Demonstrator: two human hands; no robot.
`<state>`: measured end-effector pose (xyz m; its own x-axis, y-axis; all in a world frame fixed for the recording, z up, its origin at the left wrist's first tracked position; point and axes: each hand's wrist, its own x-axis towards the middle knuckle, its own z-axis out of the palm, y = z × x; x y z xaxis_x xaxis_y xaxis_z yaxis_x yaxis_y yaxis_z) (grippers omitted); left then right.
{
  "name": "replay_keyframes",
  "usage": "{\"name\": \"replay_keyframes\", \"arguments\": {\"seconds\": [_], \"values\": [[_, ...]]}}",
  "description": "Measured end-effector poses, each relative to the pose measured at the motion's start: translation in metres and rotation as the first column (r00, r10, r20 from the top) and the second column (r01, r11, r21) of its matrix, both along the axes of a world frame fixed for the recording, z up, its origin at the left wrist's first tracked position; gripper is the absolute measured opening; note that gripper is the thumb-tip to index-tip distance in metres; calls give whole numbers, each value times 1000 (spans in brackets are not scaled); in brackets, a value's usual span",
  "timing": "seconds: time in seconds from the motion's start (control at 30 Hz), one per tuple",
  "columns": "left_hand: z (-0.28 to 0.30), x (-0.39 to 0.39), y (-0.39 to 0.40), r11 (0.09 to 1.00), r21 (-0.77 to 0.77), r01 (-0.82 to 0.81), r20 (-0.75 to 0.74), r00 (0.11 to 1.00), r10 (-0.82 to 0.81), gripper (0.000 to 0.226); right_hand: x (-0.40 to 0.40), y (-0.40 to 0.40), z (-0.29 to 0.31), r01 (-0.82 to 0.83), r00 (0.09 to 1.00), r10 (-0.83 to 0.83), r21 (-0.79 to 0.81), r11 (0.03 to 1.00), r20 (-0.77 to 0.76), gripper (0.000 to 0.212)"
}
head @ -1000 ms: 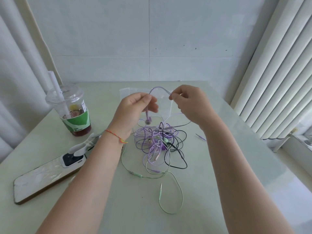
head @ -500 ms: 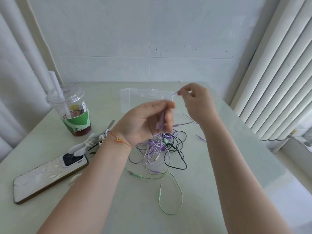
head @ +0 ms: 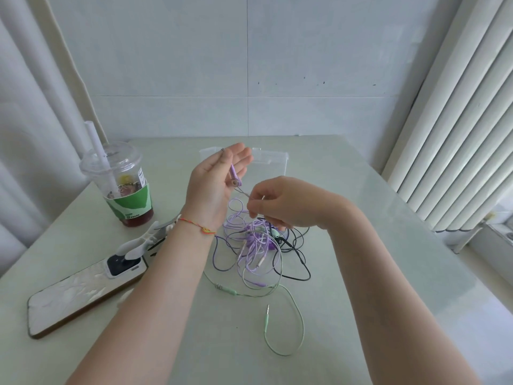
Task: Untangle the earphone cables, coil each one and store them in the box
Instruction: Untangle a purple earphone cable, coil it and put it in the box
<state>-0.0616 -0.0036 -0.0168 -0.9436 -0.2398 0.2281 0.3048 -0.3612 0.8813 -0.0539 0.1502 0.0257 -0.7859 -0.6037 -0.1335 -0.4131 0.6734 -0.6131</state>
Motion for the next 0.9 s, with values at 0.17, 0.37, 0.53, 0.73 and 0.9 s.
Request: {"name": "replay_keyframes", "arguments": {"seconds": [0.17,0.37,0.53,0.73,0.9], "values": [[-1,0,6,990,-56,-131,23,991,132,24,4,2,0,-64,993,48,154,986,103,11],[3,6,4,988,-147,-52,80,995,65,26,5,9,14,57,990,-80,-188,981,-118,25],[6,6,1,993,83,82,121,988,-92,25,-3,17,14,155,967,-205,-288,945,-150,19],[7,5,-8,894,422,149,99,973,-208,26,0,23,18,133,984,-149,-160,978,-95,18],[7,4,-20,855,505,122,106,974,-202,26,-3,20,13,162,978,-173,-98,982,-114,23]]}}
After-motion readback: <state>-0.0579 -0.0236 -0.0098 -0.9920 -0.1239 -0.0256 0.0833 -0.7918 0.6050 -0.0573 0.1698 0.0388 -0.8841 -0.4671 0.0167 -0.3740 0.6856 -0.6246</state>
